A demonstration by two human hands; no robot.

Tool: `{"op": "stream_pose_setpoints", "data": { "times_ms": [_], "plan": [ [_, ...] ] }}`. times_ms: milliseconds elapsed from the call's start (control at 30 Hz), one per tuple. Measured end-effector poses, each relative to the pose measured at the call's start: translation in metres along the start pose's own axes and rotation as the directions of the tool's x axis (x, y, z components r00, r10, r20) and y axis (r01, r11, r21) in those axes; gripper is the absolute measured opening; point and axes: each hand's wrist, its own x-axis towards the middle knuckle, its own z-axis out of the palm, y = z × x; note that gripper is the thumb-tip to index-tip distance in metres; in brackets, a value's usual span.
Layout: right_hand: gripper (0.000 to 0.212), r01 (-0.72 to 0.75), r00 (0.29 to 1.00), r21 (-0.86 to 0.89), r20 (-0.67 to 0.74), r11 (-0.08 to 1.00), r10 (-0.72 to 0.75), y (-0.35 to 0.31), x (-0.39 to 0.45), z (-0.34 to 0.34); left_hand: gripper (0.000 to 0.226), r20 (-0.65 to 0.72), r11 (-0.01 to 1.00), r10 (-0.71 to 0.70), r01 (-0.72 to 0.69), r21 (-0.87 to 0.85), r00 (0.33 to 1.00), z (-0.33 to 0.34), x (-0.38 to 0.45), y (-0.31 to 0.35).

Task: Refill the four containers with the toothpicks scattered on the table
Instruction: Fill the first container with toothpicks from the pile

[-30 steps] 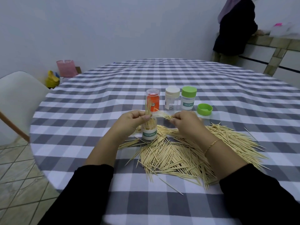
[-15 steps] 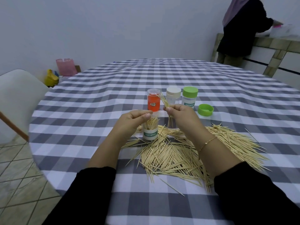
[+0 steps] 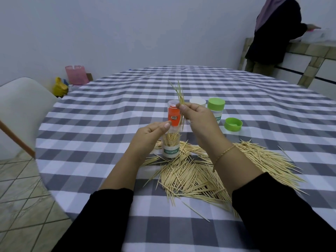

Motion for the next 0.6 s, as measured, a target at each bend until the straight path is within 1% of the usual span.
{"op": "stream_pose_setpoints", "data": {
  "times_ms": [100,167,333,433,533,600],
  "plan": [
    [0.022,-0.019,0.999,0.025,0.029,1.0,0.018,0.006,-0.001,0.004,0.015,-0.043,0.999,0.029,-0.031,-0.042,0.999,0.0,-0.001,0.004],
    [0.018,-0.039,0.998,0.038,0.044,0.999,0.037,0.012,-0.002,0.007,0.015,-0.061,0.996,0.054,-0.059,-0.072,0.997,0.0,0.001,0.006],
    [0.02,-0.049,0.994,0.042,0.103,0.998,0.045,0.022,-0.01,0.009,0.024,-0.122,0.981,0.116,-0.133,-0.142,0.986,0.002,0.004,0.008],
    [0.015,-0.018,0.995,0.019,0.096,1.0,0.016,0.029,-0.01,0.01,0.028,-0.146,0.974,0.141,-0.163,-0.158,0.979,0.004,0.005,0.008],
    [0.018,0.005,0.996,-0.046,0.092,0.999,-0.001,0.034,-0.009,0.012,0.028,-0.174,0.973,0.136,-0.165,-0.164,0.975,0.005,0.007,0.008],
    [0.023,-0.013,0.995,-0.037,0.102,0.999,0.017,0.035,-0.01,0.012,0.029,-0.183,0.971,0.134,-0.166,-0.171,0.974,0.005,0.009,0.007]
  ]
}}
